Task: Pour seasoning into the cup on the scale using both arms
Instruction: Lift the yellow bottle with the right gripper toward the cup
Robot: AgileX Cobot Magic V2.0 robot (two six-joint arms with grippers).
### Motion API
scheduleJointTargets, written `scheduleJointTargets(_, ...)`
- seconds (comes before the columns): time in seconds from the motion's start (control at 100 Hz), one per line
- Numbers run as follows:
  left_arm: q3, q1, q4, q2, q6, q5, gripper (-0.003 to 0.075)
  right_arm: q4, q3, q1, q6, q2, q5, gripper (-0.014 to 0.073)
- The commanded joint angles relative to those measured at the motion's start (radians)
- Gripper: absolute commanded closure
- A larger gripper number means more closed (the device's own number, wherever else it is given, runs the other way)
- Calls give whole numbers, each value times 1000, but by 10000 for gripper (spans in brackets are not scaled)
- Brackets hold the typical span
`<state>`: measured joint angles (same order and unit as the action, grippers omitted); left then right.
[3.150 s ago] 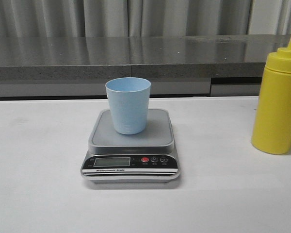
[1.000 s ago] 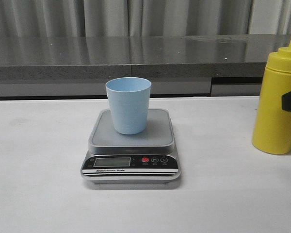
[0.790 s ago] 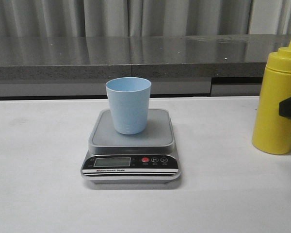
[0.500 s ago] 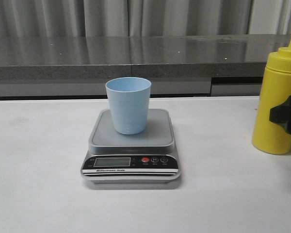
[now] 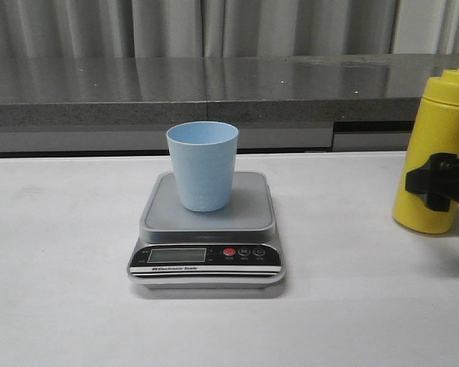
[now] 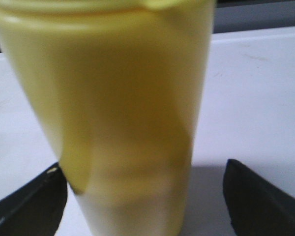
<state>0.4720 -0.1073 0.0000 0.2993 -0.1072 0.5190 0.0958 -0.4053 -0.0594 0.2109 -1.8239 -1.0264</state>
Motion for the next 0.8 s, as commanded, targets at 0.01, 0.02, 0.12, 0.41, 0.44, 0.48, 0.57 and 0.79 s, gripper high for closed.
scheduleJointTargets(0.01,24,3,0,8,-8,-76,741,-5,-39,-1,0,11,-85,-39)
scheduleJointTargets(0.02,24,3,0,8,-8,-76,741,-4,-43,-1,0,8,-85,-39)
scheduleJointTargets(0.12,24,3,0,8,-8,-76,741,-4,-61,-1,0,-8,-82,-39)
scheduleJointTargets(0.41,24,3,0,8,-8,-76,741,-4,-101,-1,0,-16,-82,-37)
scheduleJointTargets(0.44,24,3,0,8,-8,-76,741,-4,-105,-1,0,-16,-74,-29)
scheduleJointTargets(0.48,24,3,0,8,-8,-76,741,-4,-108,-1,0,-16,-72,-2)
scheduleJointTargets(0.57,24,3,0,8,-8,-76,741,-4,-108,-1,0,-16,-70,109)
scheduleJointTargets(0.79,24,3,0,8,-8,-76,741,5,-108,-1,0,-16,-78,269)
